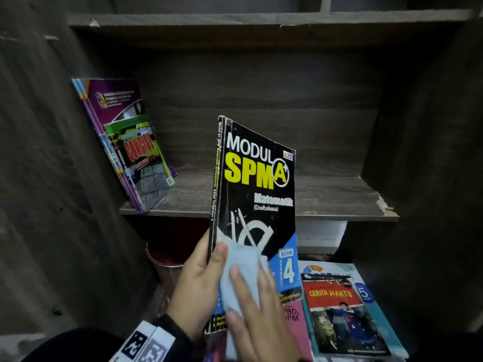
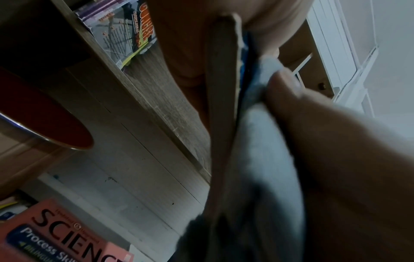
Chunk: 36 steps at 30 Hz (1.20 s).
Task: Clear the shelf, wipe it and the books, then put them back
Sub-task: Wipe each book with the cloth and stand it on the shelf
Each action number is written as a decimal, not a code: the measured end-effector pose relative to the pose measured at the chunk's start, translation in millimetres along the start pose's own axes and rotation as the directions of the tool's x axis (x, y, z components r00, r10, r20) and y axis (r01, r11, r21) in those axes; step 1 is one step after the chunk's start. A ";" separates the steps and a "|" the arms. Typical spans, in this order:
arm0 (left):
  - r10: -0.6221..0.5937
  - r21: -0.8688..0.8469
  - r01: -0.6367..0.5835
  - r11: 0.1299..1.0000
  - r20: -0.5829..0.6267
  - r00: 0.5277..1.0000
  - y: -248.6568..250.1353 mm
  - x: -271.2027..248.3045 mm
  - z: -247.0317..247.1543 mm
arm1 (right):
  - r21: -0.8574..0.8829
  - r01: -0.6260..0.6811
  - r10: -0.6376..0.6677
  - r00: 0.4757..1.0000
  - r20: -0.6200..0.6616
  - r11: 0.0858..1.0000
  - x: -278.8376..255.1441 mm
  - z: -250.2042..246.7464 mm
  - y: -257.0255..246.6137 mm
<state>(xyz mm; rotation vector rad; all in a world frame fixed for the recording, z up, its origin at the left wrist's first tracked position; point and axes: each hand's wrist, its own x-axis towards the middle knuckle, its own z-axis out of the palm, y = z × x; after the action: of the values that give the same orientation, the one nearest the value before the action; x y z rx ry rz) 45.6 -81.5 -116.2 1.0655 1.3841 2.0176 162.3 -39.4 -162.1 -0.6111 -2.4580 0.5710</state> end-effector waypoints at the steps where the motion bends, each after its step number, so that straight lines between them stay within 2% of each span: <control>1: -0.024 -0.011 0.025 1.000 0.026 0.999 -0.1 -1.8 1.0 | -0.042 0.072 -0.072 0.997 -0.012 0.997 2.2 0.7 4.4; 2: -0.029 -0.009 0.029 1.000 0.052 0.998 -0.6 -4.0 2.0 | -0.028 0.101 -0.102 0.994 -0.038 0.995 6.8 -1.9 8.9; 3: -0.010 0.035 0.008 0.999 0.077 0.997 -1.6 -6.4 1.9 | -0.012 0.087 -0.088 0.988 -0.124 0.996 14.3 -8.9 14.1; 5: 0.035 0.124 -0.052 0.991 0.137 0.990 -1.8 -11.4 3.3 | 0.136 -0.074 0.099 0.977 -0.187 0.988 32.6 -32.1 25.8; 8: 0.027 0.119 -0.050 0.992 0.193 0.981 3.8 -16.2 8.3 | 0.341 -0.266 0.368 0.885 -0.284 0.902 50.4 -51.7 42.1; 10: 0.049 0.120 -0.070 0.990 0.171 0.984 4.9 -15.9 10.4 | 0.432 -0.344 0.473 0.849 -0.235 0.834 49.8 -52.1 37.0; 12: 0.062 0.128 -0.081 0.988 0.142 0.988 4.4 -13.7 9.3 | 0.383 -0.337 0.422 0.891 -0.164 0.860 36.7 -41.1 22.7; 14: 0.049 0.137 -0.071 0.988 0.157 0.986 3.5 -12.0 8.6 | 0.256 -0.214 0.251 0.961 -0.119 0.943 20.5 -29.8 7.1; 15: 0.022 0.138 -0.048 0.989 0.182 0.983 4.1 -11.7 8.1 | 0.202 -0.144 0.170 0.979 -0.116 0.969 18.4 -27.6 4.2; 16: -0.010 0.138 -0.021 0.990 0.220 0.976 6.1 -12.2 8.7 | 0.158 -0.089 0.109 0.987 -0.119 0.983 20.7 -30.0 2.7; 18: -0.036 0.175 -0.015 0.985 0.285 0.958 5.3 -13.8 8.8 | 0.152 -0.073 0.100 0.978 -0.180 0.986 35.6 -43.6 10.5; 20: -0.054 0.246 -0.033 0.969 0.339 0.939 3.3 -17.5 9.9 | 0.255 -0.096 0.180 0.927 -0.328 0.962 56.0 -63.2 27.0; 22: -0.097 0.270 -0.008 0.963 0.370 0.924 3.2 -21.5 11.6 | 0.408 -0.128 0.322 0.832 -0.451 0.904 71.0 -80.3 49.3; 24: -0.106 0.284 -0.004 0.959 0.370 0.923 6.2 -23.4 13.4 | 0.547 -0.234 0.508 0.748 -0.427 0.804 76.4 -90.8 67.5; 26: -0.043 0.261 -0.053 0.964 0.348 0.936 10.5 -22.5 14.8 | 0.610 -0.323 0.610 0.713 -0.346 0.724 74.7 -87.5 70.7; 28: 0.050 0.183 -0.106 0.977 0.291 0.955 13.4 -20.0 15.6 | 0.640 -0.358 0.620 0.746 -0.241 0.680 67.6 -70.8 60.5; 30: 0.129 0.145 -0.162 0.976 0.213 0.969 14.5 -18.2 16.0 | 0.689 -0.344 0.558 0.823 -0.105 0.637 56.5 -47.0 44.2; 33: 0.171 0.143 -0.195 0.970 0.160 0.972 10.4 -17.3 13.5 | 0.774 -0.231 0.293 0.954 0.062 0.590 38.9 -28.2 21.0; 35: 0.145 0.137 -0.175 0.975 0.206 0.968 10.3 -17.5 12.2 | 0.888 -0.112 0.099 0.992 0.075 0.445 36.4 -32.1 14.2; 36: 0.148 0.191 -0.196 0.962 0.243 0.959 11.0 -18.5 11.9 | 0.918 -0.071 0.046 0.997 0.057 0.389 38.9 -37.5 13.2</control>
<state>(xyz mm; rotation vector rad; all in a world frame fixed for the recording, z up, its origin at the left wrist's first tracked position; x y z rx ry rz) 66.6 -92.7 -110.0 1.5093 1.4509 1.8216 159.0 1.7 -124.8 -0.1830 -1.6673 1.8064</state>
